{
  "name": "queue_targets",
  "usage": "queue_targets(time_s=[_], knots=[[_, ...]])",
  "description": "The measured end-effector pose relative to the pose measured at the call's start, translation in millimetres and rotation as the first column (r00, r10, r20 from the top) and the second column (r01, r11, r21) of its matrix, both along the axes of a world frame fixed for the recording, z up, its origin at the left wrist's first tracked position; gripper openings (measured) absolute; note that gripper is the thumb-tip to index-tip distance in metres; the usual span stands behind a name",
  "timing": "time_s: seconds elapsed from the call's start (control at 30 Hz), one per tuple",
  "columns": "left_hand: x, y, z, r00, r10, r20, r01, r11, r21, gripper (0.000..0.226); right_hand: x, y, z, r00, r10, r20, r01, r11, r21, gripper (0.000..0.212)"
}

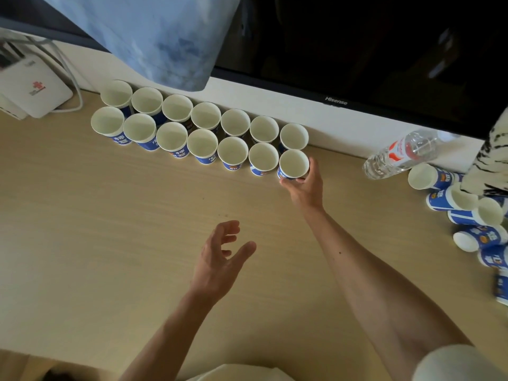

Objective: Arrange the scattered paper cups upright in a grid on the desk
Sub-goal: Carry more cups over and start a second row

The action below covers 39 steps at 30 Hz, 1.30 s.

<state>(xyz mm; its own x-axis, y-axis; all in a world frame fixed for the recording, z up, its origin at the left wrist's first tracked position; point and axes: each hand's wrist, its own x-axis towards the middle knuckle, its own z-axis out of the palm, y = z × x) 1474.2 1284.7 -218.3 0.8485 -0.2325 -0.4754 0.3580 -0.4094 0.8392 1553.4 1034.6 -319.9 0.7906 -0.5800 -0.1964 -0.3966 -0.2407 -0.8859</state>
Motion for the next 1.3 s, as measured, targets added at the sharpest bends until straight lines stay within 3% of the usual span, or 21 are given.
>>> queue_targets(time_s=[0.2,0.3,0.43,0.6,0.97,1.07,1.23,1.3], knots=[[-4,-2,4,1.000,-0.018,0.017,0.018,1.000,-0.003,0.063,-31,7,9,0.997,-0.039,-0.064,0.040,0.999,0.012,0.084],[-9,-10,10,0.999,-0.029,0.039,0.030,0.999,-0.026,0.063,-75,23,13,0.992,-0.101,-0.070,0.107,0.990,0.094,0.081],[-20,-25,14,0.993,-0.105,0.050,0.106,0.994,-0.026,0.041,-152,50,15,0.974,-0.219,-0.064,0.227,0.958,0.176,0.075],[-44,-56,19,0.970,-0.238,0.046,0.240,0.970,-0.047,0.038,-235,63,34,0.944,-0.310,-0.111,0.325,0.932,0.162,0.075],[-140,-187,49,0.858,-0.490,0.153,0.499,0.866,-0.028,0.035,-345,-67,80,0.814,-0.576,0.075,0.552,0.808,0.207,0.069],[-177,-224,55,0.856,-0.493,0.156,0.502,0.864,-0.026,0.034,-385,-126,78,0.793,-0.606,0.067,0.592,0.791,0.152,0.071],[-237,-277,57,0.839,-0.521,0.156,0.528,0.849,-0.007,0.033,-458,-225,74,0.729,-0.684,0.034,0.684,0.725,-0.079,0.072],[-261,-297,57,0.832,-0.527,0.174,0.534,0.845,0.003,0.032,-485,-262,71,0.748,-0.663,-0.038,0.642,0.737,-0.213,0.075]])
